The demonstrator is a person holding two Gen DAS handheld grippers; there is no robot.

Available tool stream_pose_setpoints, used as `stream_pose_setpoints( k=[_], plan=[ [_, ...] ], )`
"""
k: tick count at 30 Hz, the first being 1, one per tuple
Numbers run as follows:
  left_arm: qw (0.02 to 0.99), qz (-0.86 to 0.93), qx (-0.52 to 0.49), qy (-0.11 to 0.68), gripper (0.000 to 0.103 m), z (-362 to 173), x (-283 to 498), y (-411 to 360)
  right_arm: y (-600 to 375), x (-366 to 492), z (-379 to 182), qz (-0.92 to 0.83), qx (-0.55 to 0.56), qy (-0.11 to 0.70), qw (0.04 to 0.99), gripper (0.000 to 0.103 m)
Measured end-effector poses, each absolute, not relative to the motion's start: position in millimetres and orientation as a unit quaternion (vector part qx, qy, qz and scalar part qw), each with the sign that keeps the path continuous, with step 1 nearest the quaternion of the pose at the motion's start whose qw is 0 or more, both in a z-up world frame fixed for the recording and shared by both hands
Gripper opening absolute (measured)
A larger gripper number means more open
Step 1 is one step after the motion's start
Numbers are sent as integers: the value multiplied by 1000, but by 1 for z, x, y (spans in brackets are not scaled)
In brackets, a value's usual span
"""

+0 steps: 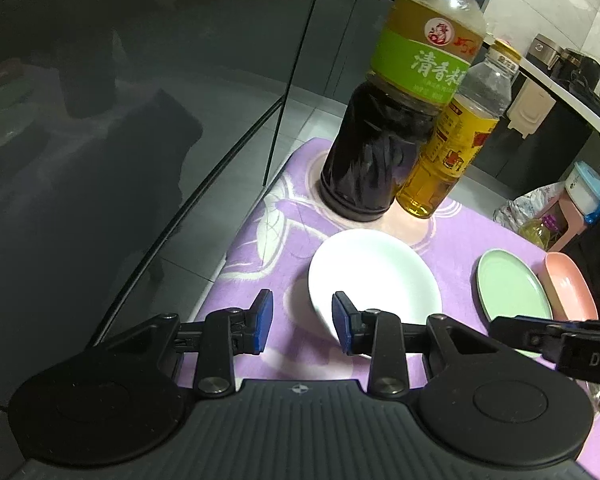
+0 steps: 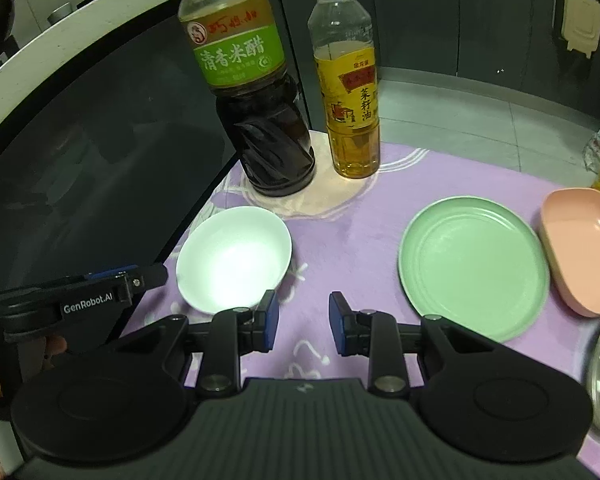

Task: Organize plates and bowls
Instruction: 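Close both tools on the small white bowl rim and lift it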

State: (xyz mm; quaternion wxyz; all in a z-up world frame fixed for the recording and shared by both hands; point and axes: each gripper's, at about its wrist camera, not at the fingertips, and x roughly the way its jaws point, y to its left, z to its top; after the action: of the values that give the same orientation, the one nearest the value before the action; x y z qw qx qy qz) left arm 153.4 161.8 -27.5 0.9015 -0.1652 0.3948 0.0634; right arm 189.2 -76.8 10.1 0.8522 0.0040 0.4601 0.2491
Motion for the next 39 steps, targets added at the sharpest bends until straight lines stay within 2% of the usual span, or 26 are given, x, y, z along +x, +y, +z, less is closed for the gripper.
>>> stream_pose_setpoints(
  k=[16,21,23,24,25,39],
  plan=[
    [890,55,-164,422,30,-54,182,158,-54,218,-21,262,38,475,839,30],
    [892,38,-156,423,26,-60,184,154,-45,221,-33,264,41,478,837,30],
    [891,29,-155,425,14,-63,184,150,-40,221,-36,264,32,482,835,26],
    [892,29,-151,425,14,-63,183,148,-39,220,-37,265,31,483,834,16],
    [895,31,-144,422,14,-62,182,146,-38,220,-38,262,27,482,836,14],
    [916,-17,-112,384,15,-12,119,109,-72,166,6,259,29,464,847,14]
  ],
)
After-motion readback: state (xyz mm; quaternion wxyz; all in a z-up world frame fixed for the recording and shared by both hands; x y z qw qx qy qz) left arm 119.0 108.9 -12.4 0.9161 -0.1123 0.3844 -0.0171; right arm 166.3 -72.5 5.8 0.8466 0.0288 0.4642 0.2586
